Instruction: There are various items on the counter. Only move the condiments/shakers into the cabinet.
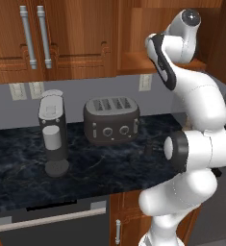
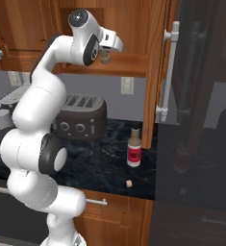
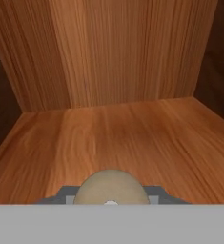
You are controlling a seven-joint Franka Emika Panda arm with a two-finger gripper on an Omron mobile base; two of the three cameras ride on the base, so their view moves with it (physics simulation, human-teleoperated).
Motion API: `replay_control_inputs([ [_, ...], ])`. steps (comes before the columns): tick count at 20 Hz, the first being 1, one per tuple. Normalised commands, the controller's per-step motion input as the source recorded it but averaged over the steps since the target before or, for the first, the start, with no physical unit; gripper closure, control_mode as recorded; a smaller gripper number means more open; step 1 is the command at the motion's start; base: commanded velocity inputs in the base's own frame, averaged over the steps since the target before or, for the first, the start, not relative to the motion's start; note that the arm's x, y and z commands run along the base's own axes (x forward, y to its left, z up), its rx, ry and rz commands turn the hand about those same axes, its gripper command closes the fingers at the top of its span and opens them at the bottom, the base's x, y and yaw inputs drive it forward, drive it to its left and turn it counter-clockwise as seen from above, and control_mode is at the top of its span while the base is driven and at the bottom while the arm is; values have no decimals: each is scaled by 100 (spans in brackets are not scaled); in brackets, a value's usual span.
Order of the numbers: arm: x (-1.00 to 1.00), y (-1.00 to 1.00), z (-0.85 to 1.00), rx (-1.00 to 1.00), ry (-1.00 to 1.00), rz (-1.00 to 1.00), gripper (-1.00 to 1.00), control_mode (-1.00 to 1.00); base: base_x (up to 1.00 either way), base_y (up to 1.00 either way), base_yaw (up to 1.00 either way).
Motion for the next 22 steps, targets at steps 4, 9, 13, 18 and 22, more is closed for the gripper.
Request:
replay_control_inputs([
  [4,43,0,-22,0,0,0,100,-100,0,0,0],
  [9,33,0,-49,0,0,0,100,-100,0,0,0],
  [13,36,0,-32,0,0,0,100,-100,0,0,0],
  [18,37,0,-18,0,0,0,100,-100,0,0,0],
  [22,28,0,-11,0,0,0,100,-100,0,0,0],
])
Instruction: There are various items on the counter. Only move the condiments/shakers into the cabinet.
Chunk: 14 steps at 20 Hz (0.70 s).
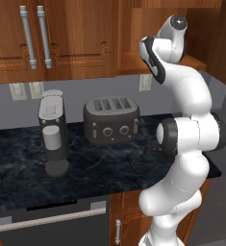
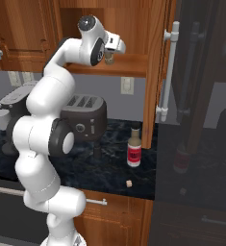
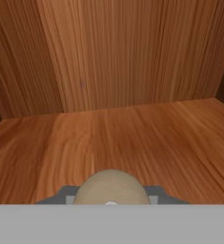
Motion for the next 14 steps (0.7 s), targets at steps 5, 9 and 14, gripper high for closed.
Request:
replay_control_inputs([
  [5,21,0,-9,-2,0,0,-100,-100,0,0,0],
  [9,14,0,-15,-6,-1,0,-100,-100,0,0,0],
  [14,14,0,-21,-8,-4,0,-100,-100,0,0,0],
])
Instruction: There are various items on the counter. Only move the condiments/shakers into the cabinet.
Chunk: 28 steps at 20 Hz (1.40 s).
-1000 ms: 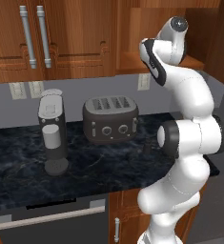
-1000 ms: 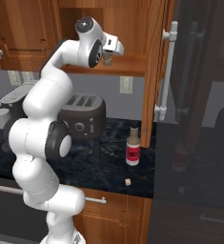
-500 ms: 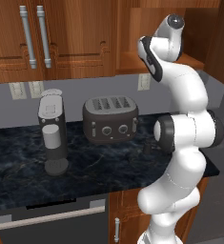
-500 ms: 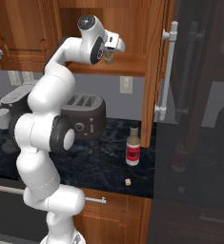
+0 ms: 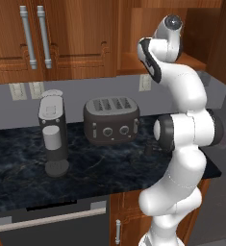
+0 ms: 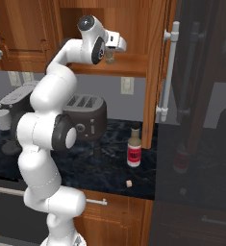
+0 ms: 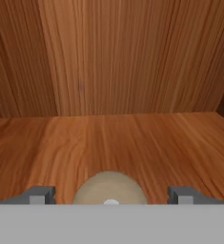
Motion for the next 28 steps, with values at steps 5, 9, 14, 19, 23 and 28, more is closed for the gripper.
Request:
replay_control_inputs([
  [5,8,0,-21,-8,-6,0,-100,-100,0,0,0],
  [9,15,0,-19,-6,-4,0,-100,-100,0,0,0],
  [14,6,0,-8,-3,-1,0,-100,-100,0,0,0],
  [19,-69,0,0,0,-17,0,-100,-100,0,0,0],
  [23,-100,0,0,0,-33,-2,-100,-100,0,0,0],
  [28,-100,0,-1,1,-29,-6,-100,-100,0,0,0],
])
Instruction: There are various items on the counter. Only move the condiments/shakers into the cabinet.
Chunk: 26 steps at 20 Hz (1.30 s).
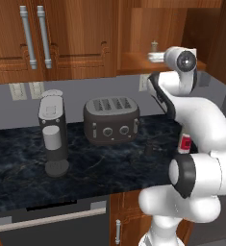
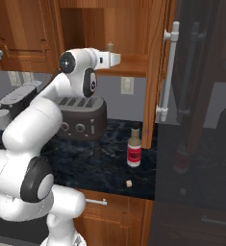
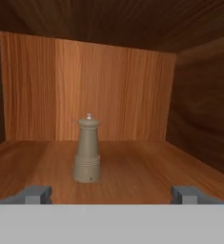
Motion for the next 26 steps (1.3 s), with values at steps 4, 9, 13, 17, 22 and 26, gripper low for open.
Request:
replay_control_inputs([
  [4,-100,0,-19,2,-5,-4,-100,-100,0,0,0],
  [9,-100,0,-11,8,0,-3,-100,-100,0,0,0],
  [13,-100,0,-9,9,6,-1,-100,-100,0,0,0],
  [17,-88,0,-11,10,25,0,-100,-100,0,0,0],
  [22,-52,0,-11,16,41,0,-100,-100,0,0,0],
  [26,-35,0,-13,19,50,0,-100,-100,0,0,0],
])
